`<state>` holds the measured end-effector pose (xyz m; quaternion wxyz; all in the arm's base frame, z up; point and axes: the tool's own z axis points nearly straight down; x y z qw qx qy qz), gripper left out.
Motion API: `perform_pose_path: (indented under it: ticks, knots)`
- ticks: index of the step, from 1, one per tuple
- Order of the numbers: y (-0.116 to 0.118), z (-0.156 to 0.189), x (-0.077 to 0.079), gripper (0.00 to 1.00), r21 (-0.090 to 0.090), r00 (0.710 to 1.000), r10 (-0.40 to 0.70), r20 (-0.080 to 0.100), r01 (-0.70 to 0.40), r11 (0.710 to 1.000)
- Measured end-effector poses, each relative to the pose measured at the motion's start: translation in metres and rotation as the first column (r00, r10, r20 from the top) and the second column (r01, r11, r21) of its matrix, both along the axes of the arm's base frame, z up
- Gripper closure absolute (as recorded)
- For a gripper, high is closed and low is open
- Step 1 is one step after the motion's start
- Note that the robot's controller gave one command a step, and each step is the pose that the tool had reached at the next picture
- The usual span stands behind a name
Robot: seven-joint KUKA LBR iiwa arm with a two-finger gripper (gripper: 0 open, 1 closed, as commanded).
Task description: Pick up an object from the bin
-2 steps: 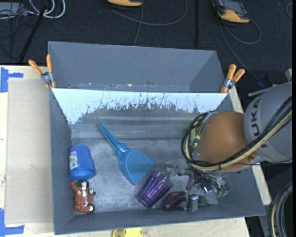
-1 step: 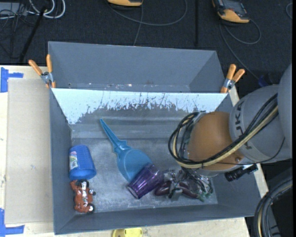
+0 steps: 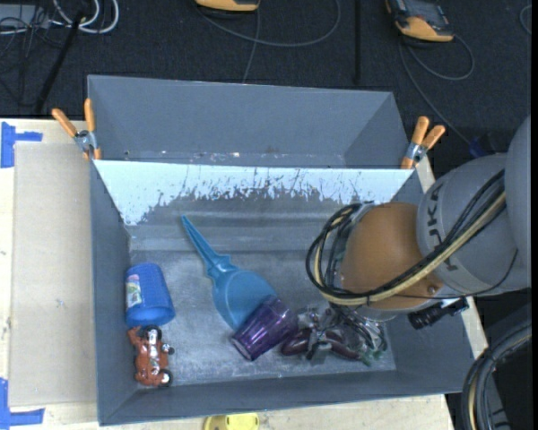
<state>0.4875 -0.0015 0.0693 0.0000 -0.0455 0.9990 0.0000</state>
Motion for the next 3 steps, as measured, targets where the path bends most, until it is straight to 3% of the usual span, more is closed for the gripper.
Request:
perform_pose_path:
  ticks: [1,2,3]
  knots:
    - [-0.014,0.099,0.044,1.00,0.000,0.968,0.250,0.002,-0.250,0.968]
    - [-0.014,0.099,0.043,1.00,0.000,0.968,0.250,0.001,-0.250,0.968]
    - [-0.019,0.186,0.027,1.00,0.000,0.975,0.224,0.001,-0.224,0.975]
